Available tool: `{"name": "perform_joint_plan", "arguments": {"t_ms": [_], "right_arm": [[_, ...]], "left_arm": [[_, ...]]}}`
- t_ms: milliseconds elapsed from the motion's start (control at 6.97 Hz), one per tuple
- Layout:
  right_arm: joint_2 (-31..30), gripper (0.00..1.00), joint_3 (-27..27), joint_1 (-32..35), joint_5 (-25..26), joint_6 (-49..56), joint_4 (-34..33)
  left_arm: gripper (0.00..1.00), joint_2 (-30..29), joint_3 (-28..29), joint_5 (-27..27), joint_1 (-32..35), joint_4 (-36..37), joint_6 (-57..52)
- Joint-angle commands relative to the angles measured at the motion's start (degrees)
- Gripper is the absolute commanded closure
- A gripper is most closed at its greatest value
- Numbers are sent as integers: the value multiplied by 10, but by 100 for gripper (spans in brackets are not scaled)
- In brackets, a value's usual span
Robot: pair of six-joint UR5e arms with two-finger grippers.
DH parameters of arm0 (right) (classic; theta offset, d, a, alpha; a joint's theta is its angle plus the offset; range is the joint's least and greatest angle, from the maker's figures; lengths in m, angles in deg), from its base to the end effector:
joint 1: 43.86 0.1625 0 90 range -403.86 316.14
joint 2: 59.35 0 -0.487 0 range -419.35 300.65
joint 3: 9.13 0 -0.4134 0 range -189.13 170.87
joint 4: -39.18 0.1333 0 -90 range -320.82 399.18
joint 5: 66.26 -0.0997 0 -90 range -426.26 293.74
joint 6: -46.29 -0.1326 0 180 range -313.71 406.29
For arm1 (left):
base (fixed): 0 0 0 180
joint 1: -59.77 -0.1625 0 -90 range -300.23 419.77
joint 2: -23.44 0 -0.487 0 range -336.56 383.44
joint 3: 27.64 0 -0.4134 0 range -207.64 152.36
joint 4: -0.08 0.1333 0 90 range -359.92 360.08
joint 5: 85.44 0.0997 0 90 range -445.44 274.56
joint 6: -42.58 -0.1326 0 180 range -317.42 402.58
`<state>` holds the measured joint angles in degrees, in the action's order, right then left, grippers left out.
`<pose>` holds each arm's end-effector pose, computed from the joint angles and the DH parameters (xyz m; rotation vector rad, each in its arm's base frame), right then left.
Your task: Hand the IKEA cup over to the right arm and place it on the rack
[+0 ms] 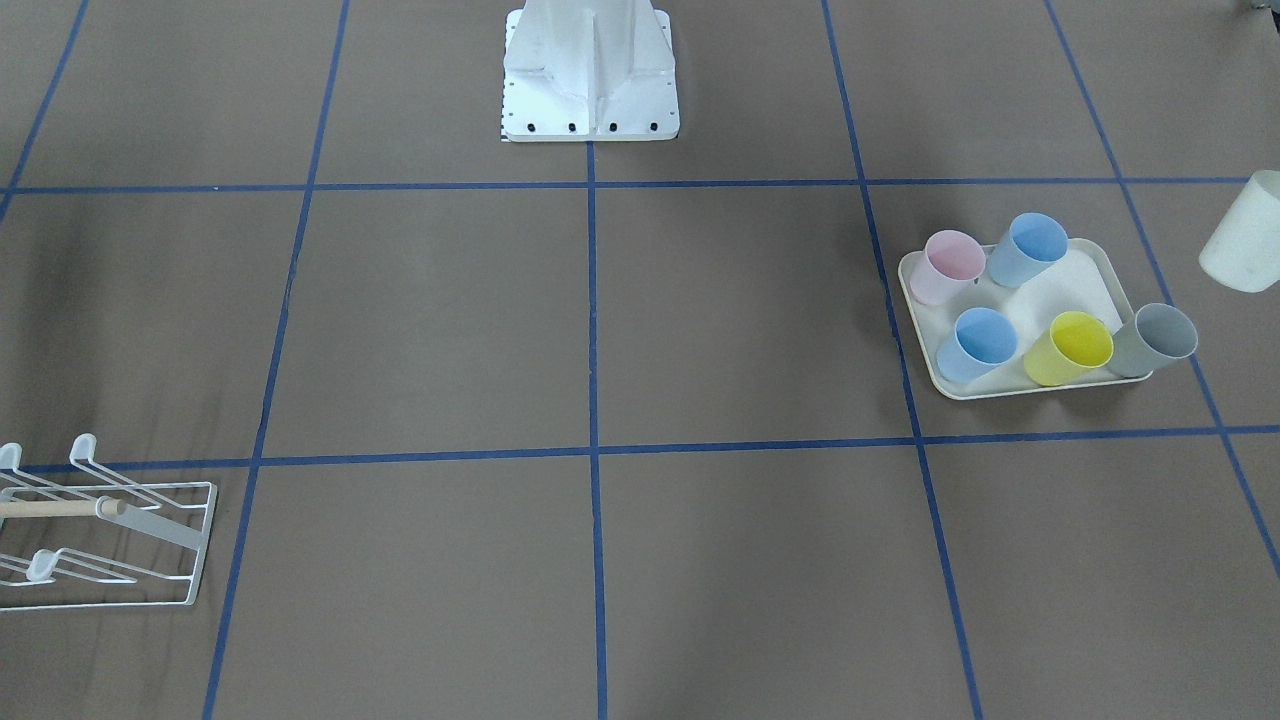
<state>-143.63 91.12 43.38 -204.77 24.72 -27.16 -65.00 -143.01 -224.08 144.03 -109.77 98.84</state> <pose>0.0061 -0.5798 0.5374 0.4617 -0.9267 0.0058 0.0162 -0.4985 0.4770 0.1985 1.0654 -0.4720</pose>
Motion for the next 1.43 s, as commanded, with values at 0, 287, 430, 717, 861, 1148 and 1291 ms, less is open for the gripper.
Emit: {"name": "perform_joint_plan", "arguments": {"t_ms": [0,287,430,717,861,1148,1291], "right_arm": [[4,1,-4,-21,20,-76,85],[4,1,-2,-72,82,-230,179],[8,1,-3,-91,85,-305,236],[17,1,-3,-133,126,-428,317],[22,1,-9,-147,135,-478,354],[33,1,-8,-154,140,-564,404],[48,1,-7,-157,139,-634,425]], "left_arm": [[100,-25,-1,43,-52,-78,121],[100,-39,-1,89,-98,-116,195],[100,-52,-1,120,-121,-145,249],[100,-89,1,222,-202,-196,372],[100,-113,1,264,-235,-213,433],[100,-159,2,357,-302,-242,543],[100,-195,2,418,-348,-242,596]]}}
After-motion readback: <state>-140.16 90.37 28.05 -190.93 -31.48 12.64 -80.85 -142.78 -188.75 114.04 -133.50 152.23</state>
